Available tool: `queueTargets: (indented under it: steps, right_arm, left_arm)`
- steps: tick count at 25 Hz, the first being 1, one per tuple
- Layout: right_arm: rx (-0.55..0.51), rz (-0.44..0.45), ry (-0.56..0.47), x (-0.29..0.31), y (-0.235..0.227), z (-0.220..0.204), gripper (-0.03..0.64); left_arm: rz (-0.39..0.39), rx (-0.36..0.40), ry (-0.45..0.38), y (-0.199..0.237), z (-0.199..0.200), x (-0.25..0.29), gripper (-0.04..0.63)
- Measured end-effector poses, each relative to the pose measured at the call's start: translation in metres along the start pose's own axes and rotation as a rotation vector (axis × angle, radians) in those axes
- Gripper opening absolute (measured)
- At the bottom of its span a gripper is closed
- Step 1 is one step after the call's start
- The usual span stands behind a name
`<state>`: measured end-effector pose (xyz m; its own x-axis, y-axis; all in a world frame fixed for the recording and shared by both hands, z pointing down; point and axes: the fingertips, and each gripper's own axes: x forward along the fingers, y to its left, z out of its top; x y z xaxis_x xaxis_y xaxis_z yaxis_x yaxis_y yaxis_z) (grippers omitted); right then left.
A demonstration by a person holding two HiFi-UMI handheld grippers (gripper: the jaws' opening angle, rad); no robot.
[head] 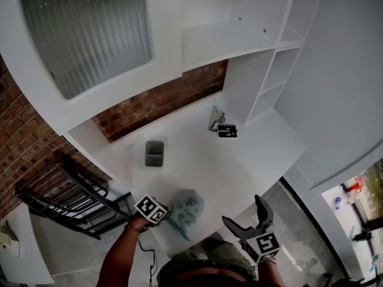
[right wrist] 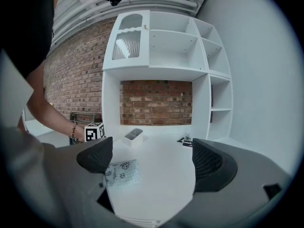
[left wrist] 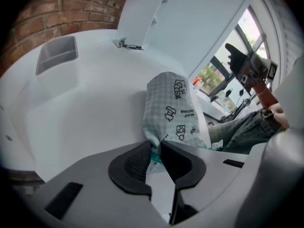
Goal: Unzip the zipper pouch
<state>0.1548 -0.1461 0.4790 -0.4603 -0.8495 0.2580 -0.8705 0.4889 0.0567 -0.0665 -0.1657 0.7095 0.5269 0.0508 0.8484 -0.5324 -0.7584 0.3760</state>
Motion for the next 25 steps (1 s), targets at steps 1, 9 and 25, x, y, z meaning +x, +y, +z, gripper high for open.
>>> queueTargets:
  steps: [1,9,25]
  right_arm:
    - [0.000,0.001,-0.002,0.000,0.000,0.000,0.522]
    - [0.020,0.011,0.003,0.001,0.006,-0.004,0.522]
    - [-0.223,0.179,0.031,0.010,0.066,0.011,0.359]
  left_arm:
    - [-0.029,-0.039,-0.019,-0.006,0.001,-0.001,0.069]
    - [-0.223,-0.298,-0.289,-0.038,0.036,-0.033,0.064]
    - [-0.500,-0.622,-0.619,-0.086,0.120,-0.079,0.063]
